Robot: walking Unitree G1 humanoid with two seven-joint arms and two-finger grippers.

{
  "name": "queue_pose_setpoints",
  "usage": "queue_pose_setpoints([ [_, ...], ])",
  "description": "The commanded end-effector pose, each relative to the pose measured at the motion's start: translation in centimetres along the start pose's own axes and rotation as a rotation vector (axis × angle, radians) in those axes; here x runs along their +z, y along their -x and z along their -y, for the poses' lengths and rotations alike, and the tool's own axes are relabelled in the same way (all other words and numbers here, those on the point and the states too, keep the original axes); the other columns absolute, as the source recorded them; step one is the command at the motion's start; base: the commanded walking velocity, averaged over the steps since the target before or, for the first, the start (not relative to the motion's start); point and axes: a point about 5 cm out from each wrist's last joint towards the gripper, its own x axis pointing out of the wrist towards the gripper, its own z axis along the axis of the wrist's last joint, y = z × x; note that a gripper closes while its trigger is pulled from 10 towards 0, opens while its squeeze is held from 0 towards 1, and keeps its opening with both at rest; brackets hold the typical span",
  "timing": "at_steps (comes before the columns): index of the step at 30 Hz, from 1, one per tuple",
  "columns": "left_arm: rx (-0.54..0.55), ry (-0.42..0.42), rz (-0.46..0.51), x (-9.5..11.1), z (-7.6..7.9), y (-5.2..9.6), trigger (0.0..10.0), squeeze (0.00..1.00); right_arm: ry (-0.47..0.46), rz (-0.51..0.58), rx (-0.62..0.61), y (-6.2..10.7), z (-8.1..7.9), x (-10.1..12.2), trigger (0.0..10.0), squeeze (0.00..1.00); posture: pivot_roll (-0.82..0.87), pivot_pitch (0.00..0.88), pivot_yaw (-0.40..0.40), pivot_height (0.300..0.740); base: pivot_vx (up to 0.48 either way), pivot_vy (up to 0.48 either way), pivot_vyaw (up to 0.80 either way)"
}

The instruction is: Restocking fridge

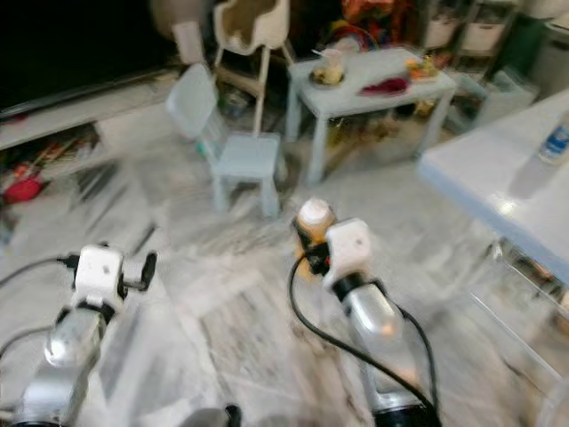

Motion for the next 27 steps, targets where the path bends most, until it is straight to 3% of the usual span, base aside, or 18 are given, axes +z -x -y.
queue_pose_setpoints([
  [1, 0.005, -0.006, 0.000, -0.2, -0.3, 0.3, 10.0, 0.00, -0.004, 0.030, 0.002, -0.4, -0.6, 0.4, 10.0, 0.00, 0.00, 0.000, 0.009, 0.740, 0.000, 0.000, 0.79],
  [5, 0.003, 0.003, 0.001, -0.3, 0.2, 0.4, 10.0, 0.00, 0.007, 0.023, -0.012, 0.0, -0.3, 0.2, 10.0, 0.00, 0.00, 0.000, 0.008, 0.740, 0.000, 0.000, 0.79],
  [9, -0.008, 0.002, 0.030, 0.4, 0.4, -0.5, 10.0, 0.00, 0.024, 0.026, -0.012, -0.2, -0.2, 0.1, 10.0, 0.00, -0.01, 0.000, 0.013, 0.740, 0.000, 0.000, 0.79],
  [16, -0.003, 0.002, 0.044, 0.9, 0.4, -1.2, 10.0, 0.00, 0.034, 0.040, -0.009, -0.5, -0.2, 0.4, 10.0, 0.00, -0.02, 0.000, 0.018, 0.740, 0.000, -0.371, 0.79],
  [27, 0.024, -0.006, 0.052, 0.7, 0.4, -1.2, 10.0, 0.00, 0.035, 0.047, 0.012, -0.5, -0.7, 0.3, 10.0, 0.00, -0.01, 0.000, 0.018, 0.740, 0.000, -0.060, 0.79],
])
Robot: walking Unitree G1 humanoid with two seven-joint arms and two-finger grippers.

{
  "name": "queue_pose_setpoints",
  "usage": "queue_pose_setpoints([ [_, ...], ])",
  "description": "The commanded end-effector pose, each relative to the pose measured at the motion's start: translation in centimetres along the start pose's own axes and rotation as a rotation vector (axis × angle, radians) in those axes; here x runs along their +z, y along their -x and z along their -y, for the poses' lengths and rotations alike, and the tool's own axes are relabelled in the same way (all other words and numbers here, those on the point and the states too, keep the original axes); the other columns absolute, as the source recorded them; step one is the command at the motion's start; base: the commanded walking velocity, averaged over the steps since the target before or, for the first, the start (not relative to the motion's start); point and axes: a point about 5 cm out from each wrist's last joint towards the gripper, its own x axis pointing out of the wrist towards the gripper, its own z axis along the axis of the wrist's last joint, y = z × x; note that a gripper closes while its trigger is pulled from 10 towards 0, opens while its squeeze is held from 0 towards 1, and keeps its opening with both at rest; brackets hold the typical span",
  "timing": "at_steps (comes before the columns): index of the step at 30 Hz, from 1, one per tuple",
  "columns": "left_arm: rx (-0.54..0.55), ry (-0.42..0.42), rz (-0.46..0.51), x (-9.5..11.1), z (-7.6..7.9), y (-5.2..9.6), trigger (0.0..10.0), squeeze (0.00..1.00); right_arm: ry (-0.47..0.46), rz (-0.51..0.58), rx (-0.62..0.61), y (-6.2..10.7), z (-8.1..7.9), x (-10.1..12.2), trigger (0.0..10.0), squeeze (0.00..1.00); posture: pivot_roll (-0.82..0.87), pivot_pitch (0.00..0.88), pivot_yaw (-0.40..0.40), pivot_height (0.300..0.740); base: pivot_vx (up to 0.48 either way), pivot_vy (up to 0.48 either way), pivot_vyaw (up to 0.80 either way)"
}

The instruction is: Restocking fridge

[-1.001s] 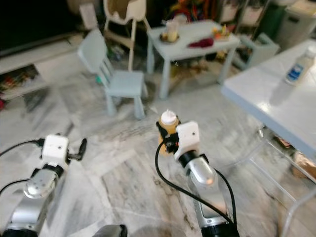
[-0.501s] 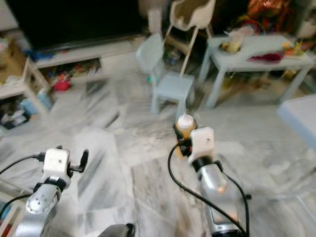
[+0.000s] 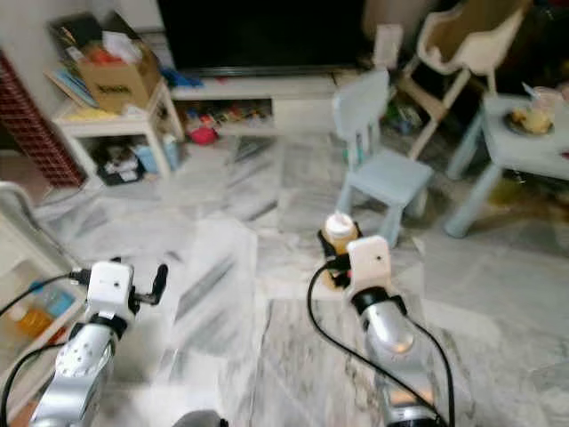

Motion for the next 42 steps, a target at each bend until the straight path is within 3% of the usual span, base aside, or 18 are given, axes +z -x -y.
queue_pose_setpoints([
  [1, 0.034, -0.023, -0.015, -0.4, -0.7, 0.2, 10.0, 0.00, -0.011, 0.032, 0.038, -0.5, -1.0, 0.6, 10.0, 0.00, -0.01, 0.000, 0.018, 0.740, 0.000, 0.000, 0.79],
  [13, 0.087, -0.016, -0.017, -0.6, -1.2, 0.1, 10.0, 0.00, -0.010, 0.040, 0.047, -0.8, -1.1, 0.7, 10.0, 0.00, -0.02, 0.000, 0.027, 0.740, 0.000, 0.000, 0.79],
  [19, 0.116, -0.002, -0.012, -0.5, -1.2, 0.1, 10.0, 0.00, 0.010, 0.036, -0.024, -0.4, -0.1, 0.4, 10.0, 0.00, -0.02, 0.000, 0.032, 0.740, 0.000, 0.000, 0.79],
  [25, 0.161, 0.031, -0.006, -0.8, -1.2, 1.4, 10.0, 0.00, 0.008, -0.008, -0.152, 0.7, 1.7, -0.5, 10.0, 0.00, 0.00, 0.000, 0.024, 0.740, 0.000, 0.000, 0.79],
  [29, 0.188, 0.042, -0.020, -1.2, -1.2, 2.0, 10.0, 0.00, -0.002, -0.023, -0.160, 0.9, 1.9, -0.8, 10.0, 0.00, 0.00, 0.000, 0.015, 0.740, 0.000, 0.000, 0.79],
  [35, 0.176, 0.063, -0.025, -1.2, -0.5, 2.2, 10.0, 0.00, -0.003, -0.020, -0.146, 0.0, 1.6, -0.7, 10.0, 0.00, 0.02, 0.000, 0.009, 0.740, 0.000, 0.000, 0.79],
  [37, 0.180, 0.063, -0.005, -0.6, -0.6, 1.6, 10.0, 0.00, 0.001, 0.012, -0.129, -1.0, 1.4, 0.0, 10.0, 0.00, 0.02, 0.000, 0.010, 0.740, 0.000, 0.000, 0.79],
  [42, 0.162, 0.074, -0.005, -0.5, -0.6, 1.4, 10.0, 0.00, -0.003, 0.014, -0.136, -1.0, 1.5, 0.0, 10.0, 0.00, 0.02, 0.000, 0.008, 0.740, 0.000, 0.000, 0.79],
])
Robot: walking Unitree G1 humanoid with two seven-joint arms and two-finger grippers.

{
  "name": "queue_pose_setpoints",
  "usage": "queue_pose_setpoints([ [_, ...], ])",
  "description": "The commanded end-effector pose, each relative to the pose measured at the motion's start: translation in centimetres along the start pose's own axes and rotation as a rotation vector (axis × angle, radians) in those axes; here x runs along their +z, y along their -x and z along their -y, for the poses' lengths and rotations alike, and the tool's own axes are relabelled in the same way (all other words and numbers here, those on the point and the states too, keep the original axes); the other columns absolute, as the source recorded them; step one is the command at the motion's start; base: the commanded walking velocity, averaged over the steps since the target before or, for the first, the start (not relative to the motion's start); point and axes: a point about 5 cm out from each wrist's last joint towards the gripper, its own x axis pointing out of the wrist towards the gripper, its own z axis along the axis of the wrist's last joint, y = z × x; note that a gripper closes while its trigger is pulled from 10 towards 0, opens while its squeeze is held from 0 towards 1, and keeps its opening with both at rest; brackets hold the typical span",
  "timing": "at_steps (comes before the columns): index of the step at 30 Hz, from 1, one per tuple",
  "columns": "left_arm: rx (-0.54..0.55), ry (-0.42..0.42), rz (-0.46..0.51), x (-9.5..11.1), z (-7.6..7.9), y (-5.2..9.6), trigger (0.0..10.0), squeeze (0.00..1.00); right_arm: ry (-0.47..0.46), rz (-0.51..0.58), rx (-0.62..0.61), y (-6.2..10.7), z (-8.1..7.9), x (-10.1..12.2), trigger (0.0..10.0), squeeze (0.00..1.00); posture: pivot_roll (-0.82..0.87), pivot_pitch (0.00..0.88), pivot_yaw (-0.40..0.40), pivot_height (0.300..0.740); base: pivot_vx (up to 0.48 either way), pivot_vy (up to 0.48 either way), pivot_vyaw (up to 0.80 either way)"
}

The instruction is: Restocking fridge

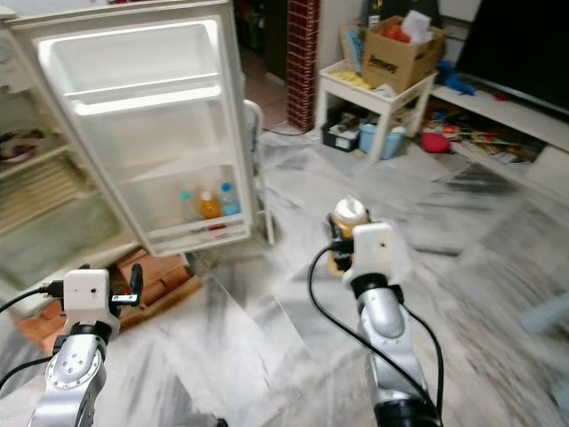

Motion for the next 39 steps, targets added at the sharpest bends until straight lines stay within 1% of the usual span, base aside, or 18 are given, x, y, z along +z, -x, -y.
queue_pose_setpoints([
  [1, -0.019, 0.006, -0.013, -0.2, -0.1, 0.1, 10.0, 0.00, -0.002, -0.007, -0.021, 0.2, 0.5, -0.2, 10.0, 0.00, 0.02, 0.000, 0.008, 0.740, 0.000, 0.000, 0.79],
  [3, -0.029, 0.011, -0.014, -0.2, 0.1, 0.1, 10.0, 0.00, -0.007, -0.015, -0.032, 0.4, 0.6, -0.4, 10.0, 0.00, 0.02, 0.000, 0.000, 0.740, 0.000, 0.000, 0.74],
  [5, -0.040, 0.011, -0.013, -0.2, 0.5, 0.3, 10.0, 0.00, -0.048, -0.051, -0.055, 0.7, 0.8, -1.2, 10.0, 0.00, 0.02, 0.000, -0.008, 0.740, 0.000, 0.000, 0.00],
  [8, -0.046, 0.016, -0.013, -0.3, 0.8, 0.4, 10.0, 0.00, -0.044, -0.075, -0.058, 0.8, 0.9, -1.6, 10.0, 0.00, 0.03, 0.000, -0.014, 0.740, 0.000, 0.000, 0.00],
  [10, -0.055, 0.025, -0.010, -0.2, 1.0, 0.3, 10.0, 0.00, -0.061, -0.088, -0.046, 0.7, 0.7, -1.7, 10.0, 0.00, 0.03, 0.000, -0.014, 0.740, 0.000, 0.000, 0.00],
  [13, -0.069, 0.033, -0.004, -0.1, 1.3, 0.3, 10.0, 0.00, -0.002, -0.062, 0.006, 0.4, 0.2, -1.5, 10.0, 0.00, 0.03, 0.000, -0.011, 0.740, 0.000, 0.000, 0.00],
  [15, -0.073, 0.031, -0.003, -0.1, 1.4, 0.3, 10.0, 0.00, -0.039, -0.064, 0.029, 0.4, -0.1, -1.7, 10.0, 0.00, 0.03, 0.000, -0.010, 0.740, 0.000, 0.000, 0.00],
  [16, -0.077, 0.029, 0.000, -0.1, 1.3, 0.3, 10.0, 0.00, -0.062, -0.087, 0.040, 0.4, -0.2, -1.8, 10.0, 0.00, 0.02, 0.000, -0.011, 0.740, 0.000, 0.000, 0.00],
  [17, -0.078, 0.029, 0.000, -0.1, 1.3, 0.3, 10.0, 0.00, -0.042, -0.091, 0.042, 0.4, -0.3, -1.8, 10.0, 0.00, 0.02, 0.000, -0.011, 0.740, 0.251, 0.000, 0.00],
  [18, -0.078, 0.029, 0.000, -0.1, 1.3, 0.3, 10.0, 0.00, -0.042, -0.091, 0.042, 0.4, -0.3, -1.8, 10.0, 0.00, 0.02, 0.000, -0.011, 0.740, 0.251, 0.000, 0.00],
  [20, -0.079, 0.026, -0.003, -0.1, 1.2, 0.2, 10.0, 0.00, 0.009, -0.107, 0.036, 0.4, -0.4, -2.0, 10.0, 0.00, 0.02, 0.000, -0.010, 0.740, 0.247, 0.000, 0.00],
  [21, -0.079, 0.024, -0.005, -0.1, 1.2, 0.2, 10.0, 0.00, 0.062, -0.116, 0.070, 0.5, -0.8, -2.2, 10.0, 0.00, 0.02, 0.000, -0.011, 0.740, 0.244, 0.000, 0.00],
  [23, -0.080, 0.021, -0.006, -0.1, 1.2, 0.1, 10.0, 0.00, 0.126, -0.130, 0.136, 0.7, -1.4, -2.5, 10.0, 0.00, 0.02, 0.000, -0.010, 0.740, 0.244, 0.000, 0.00],
  [24, -0.080, 0.021, -0.006, -0.1, 1.2, 0.1, 10.0, 0.00, 0.126, -0.133, 0.146, 0.8, -1.5, -2.5, 10.0, 0.00, 0.02, 0.000, -0.009, 0.740, 0.244, 0.000, 0.00],
  [26, -0.086, 0.016, -0.003, -0.1, 1.3, 0.0, 10.0, 0.00, 0.078, -0.125, 0.192, 0.9, -2.0, -2.3, 10.0, 0.00, 0.02, 0.000, -0.008, 0.740, 0.244, 0.000, 0.00],
  [29, -0.089, 0.016, -0.001, 0.0, 1.4, -0.1, 10.0, 0.00, 0.045, -0.092, 0.192, 0.8, -2.1, -1.8, 10.0, 0.00, 0.02, 0.000, -0.007, 0.740, 0.261, 0.000, 0.00],
  [31, -0.091, 0.016, -0.002, 0.0, 1.4, 0.0, 10.0, 0.00, 0.034, -0.088, 0.185, 0.8, -2.1, -1.7, 10.0, 0.00, 0.02, 0.000, -0.007, 0.740, 0.262, 0.000, 0.78],
  [39, -0.100, 0.011, -0.001, 0.0, 1.4, -0.1, 10.0, 0.00, -0.019, -0.050, 0.235, 0.8, -2.4, -1.1, 10.0, 0.00, 0.01, 0.000, -0.003, 0.740, 0.300, 0.000, 0.78],
])
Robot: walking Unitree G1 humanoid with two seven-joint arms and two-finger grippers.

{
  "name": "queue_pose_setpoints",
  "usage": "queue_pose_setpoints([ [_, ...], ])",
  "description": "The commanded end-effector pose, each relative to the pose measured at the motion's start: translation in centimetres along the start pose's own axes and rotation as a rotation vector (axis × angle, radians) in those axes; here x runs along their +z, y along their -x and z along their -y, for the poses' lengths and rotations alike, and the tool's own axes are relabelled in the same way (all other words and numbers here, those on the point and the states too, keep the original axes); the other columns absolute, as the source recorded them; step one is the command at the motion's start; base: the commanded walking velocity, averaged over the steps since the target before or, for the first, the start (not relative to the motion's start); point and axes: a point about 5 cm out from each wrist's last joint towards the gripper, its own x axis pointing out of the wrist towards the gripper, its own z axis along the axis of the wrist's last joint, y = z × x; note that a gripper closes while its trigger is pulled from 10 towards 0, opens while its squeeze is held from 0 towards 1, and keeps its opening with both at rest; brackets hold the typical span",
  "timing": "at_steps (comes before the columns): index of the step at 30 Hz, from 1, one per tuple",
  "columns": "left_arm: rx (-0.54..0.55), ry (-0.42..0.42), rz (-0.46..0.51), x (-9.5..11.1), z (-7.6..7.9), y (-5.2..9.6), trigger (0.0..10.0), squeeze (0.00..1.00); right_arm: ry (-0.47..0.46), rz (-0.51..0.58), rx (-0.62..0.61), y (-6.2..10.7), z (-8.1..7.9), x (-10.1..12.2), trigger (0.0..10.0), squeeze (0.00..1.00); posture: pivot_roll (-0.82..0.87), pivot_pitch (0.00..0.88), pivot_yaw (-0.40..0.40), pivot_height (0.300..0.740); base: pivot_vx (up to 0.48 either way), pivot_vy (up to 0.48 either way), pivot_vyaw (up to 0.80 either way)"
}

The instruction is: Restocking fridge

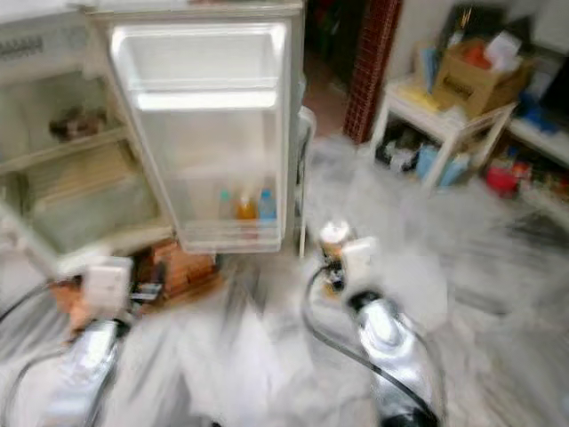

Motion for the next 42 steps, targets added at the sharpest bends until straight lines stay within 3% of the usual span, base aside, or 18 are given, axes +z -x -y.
queue_pose_setpoints([
  [1, -0.026, 0.006, 0.012, 0.30, 0.76, -0.15, 10.0, 0.00, 0.005, 0.005, -0.014, 0.37, 0.85, 0.14, 10.0, 0.00, 0.01, 0.000, -0.003, 0.740, 0.326, 0.000, 0.78],
  [9, -0.026, 0.012, 0.004, 0.19, 0.82, -0.16, 10.0, 0.00, -0.015, 0.015, 0.015, 0.34, 0.63, 0.18, 10.0, 0.00, 0.02, 0.000, -0.002, 0.740, 0.318, 0.175, 0.76],
  [36, -0.038, 0.003, 0.009, 0.30, 0.98, -0.44, 10.0, 0.00, -0.010, 0.011, -0.028, 0.13, 1.36, 0.04, 10.0, 0.00, 0.01, 0.000, 0.000, 0.740, 0.290, 0.383, 0.00],
  [42, -0.045, -0.002, 0.012, 0.36, 1.20, -0.47, 10.0, 0.00, 0.019, 0.034, -0.018, 0.09, 1.31, 0.32, 10.0, 0.00, 0.01, 0.000, -0.002, 0.740, 0.272, 0.000, 0.21],
])
